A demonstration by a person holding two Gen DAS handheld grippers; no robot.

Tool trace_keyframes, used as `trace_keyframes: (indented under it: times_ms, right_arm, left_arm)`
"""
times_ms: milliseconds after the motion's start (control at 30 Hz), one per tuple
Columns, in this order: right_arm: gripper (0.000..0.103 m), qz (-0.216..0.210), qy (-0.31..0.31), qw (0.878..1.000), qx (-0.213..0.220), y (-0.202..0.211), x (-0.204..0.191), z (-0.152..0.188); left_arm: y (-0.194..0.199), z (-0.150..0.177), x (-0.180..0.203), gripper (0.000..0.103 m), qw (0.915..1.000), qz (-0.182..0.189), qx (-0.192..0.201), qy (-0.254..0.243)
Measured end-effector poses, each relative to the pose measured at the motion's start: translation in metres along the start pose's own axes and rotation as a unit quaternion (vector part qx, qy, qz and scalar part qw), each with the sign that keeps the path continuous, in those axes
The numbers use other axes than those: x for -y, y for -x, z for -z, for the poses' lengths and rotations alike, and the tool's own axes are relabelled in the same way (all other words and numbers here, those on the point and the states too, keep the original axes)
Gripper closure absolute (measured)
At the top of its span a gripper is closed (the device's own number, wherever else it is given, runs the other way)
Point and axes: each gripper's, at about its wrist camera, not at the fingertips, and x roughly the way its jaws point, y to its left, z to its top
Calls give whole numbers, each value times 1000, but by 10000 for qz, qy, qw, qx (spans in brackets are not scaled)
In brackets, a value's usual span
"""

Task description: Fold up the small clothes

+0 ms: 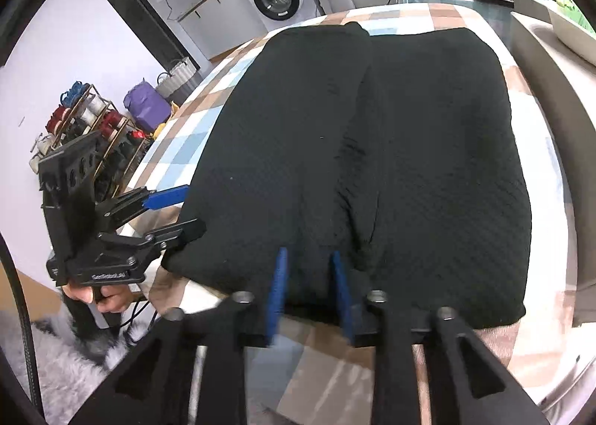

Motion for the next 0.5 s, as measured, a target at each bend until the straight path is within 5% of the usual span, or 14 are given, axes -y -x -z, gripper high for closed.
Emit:
trace_keyframes:
  times_ms: [133,233,333,500]
  right_arm:
    - [76,-365,196,9991,82,-6,3,-3]
    - [97,-323,242,9991,112,-7,-1,-3]
    - [98,-368,305,9980,423,20,-15,-6]
    - [98,521,337,9980,-143,4,-12,3]
  left_arm:
    - [-2,-2,-2,35,10000,19,-14,15]
    - [-1,-2,-1,35,10000,-8,-20,23]
    - [4,-2,0,35,10000,-19,2,-11]
    - [8,-4,0,35,10000,10,83,-25]
